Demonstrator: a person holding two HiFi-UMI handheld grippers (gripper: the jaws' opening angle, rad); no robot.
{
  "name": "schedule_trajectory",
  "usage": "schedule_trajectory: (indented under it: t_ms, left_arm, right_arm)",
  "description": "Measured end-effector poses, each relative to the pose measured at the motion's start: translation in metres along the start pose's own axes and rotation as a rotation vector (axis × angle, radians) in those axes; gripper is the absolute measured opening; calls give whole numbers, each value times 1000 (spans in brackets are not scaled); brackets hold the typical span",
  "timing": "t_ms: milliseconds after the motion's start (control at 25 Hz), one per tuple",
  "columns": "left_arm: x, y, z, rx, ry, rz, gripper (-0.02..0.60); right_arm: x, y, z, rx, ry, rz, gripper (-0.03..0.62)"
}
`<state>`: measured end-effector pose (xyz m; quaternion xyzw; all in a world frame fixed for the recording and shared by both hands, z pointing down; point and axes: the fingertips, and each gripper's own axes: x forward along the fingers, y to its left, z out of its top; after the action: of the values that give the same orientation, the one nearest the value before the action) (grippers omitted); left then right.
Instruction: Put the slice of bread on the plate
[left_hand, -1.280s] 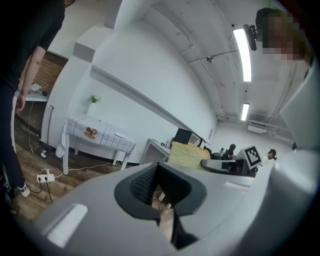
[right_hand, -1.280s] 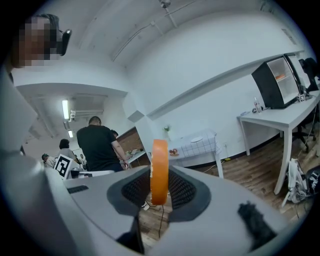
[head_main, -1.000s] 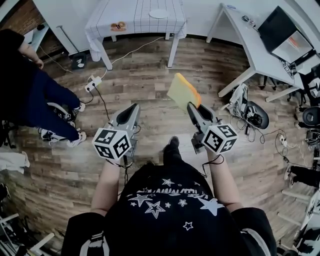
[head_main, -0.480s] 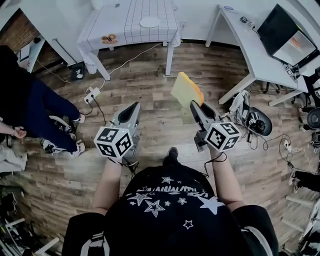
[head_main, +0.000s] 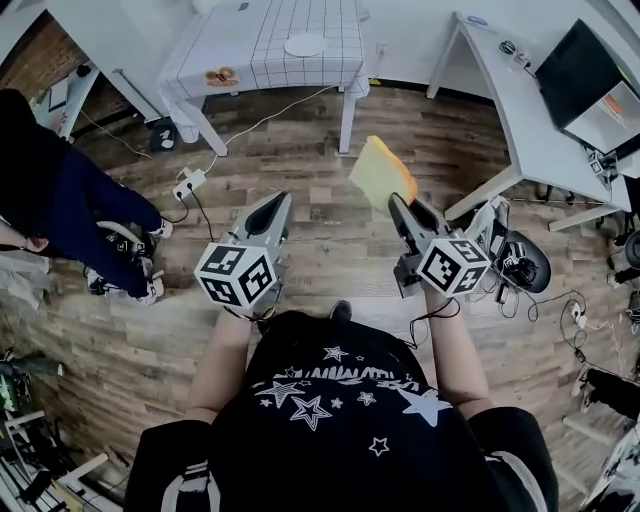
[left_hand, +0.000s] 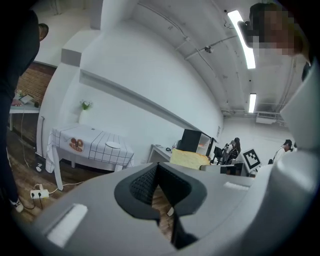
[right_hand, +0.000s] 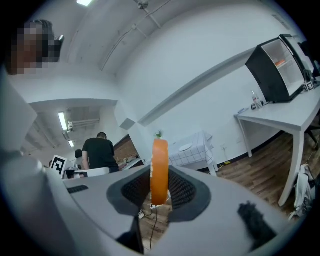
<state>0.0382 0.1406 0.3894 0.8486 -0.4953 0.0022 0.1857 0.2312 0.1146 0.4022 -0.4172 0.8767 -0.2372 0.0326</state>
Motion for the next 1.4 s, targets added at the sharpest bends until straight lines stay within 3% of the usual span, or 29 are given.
schedule_trajectory:
  t_ms: [400, 880, 1400]
  left_arm:
    - [19, 37, 1, -4, 33, 68, 9]
    - [110, 98, 38, -15, 38, -23, 9]
    - [148, 209, 80, -45, 36, -3, 9]
  right_arm:
    - [49, -8, -15, 59, 70, 43, 98]
    - [120, -50, 25, 48, 45, -57, 98]
    - [240, -51, 51, 6, 88, -64, 98]
